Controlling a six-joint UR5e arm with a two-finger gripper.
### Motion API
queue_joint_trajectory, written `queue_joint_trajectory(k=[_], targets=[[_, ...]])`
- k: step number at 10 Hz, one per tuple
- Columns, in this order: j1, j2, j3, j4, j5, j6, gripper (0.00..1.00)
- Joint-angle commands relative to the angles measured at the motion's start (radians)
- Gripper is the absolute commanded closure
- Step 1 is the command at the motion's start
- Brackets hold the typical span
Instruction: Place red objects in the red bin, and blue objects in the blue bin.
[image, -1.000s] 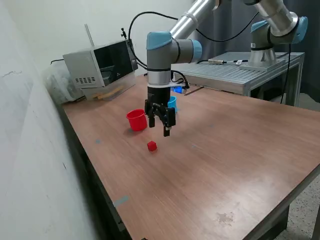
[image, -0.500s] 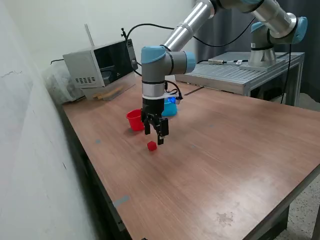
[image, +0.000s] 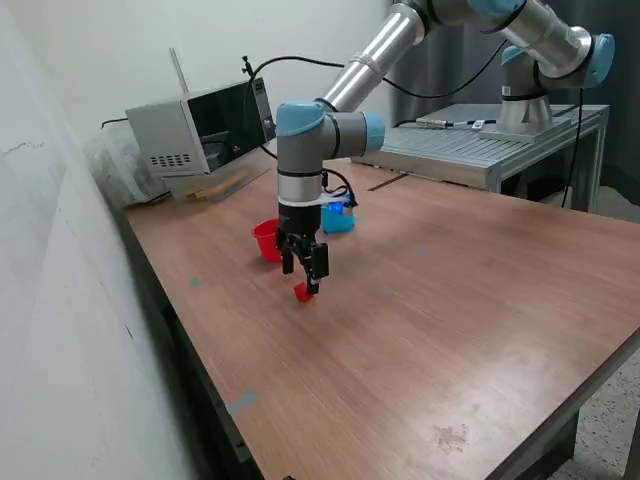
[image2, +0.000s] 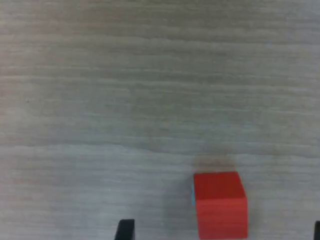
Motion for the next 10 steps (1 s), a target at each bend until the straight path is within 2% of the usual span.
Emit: queue_joint_trajectory(k=[1,2,7,8,10], targets=[[-0.001,0.013,-0.002,-0.007,0.000,-0.023,0.00],[-0.001,0.016,0.000,-0.009,0.000,-0.023,1.00],[-0.001,0.016,0.011,-0.007,0.005,-0.049,1.00],[-0.001,0.008,0.011,-0.003,-0.002,-0.081,1.00],[0.001,-0.080,0.037,0.003,-0.002,-0.093,1.00]])
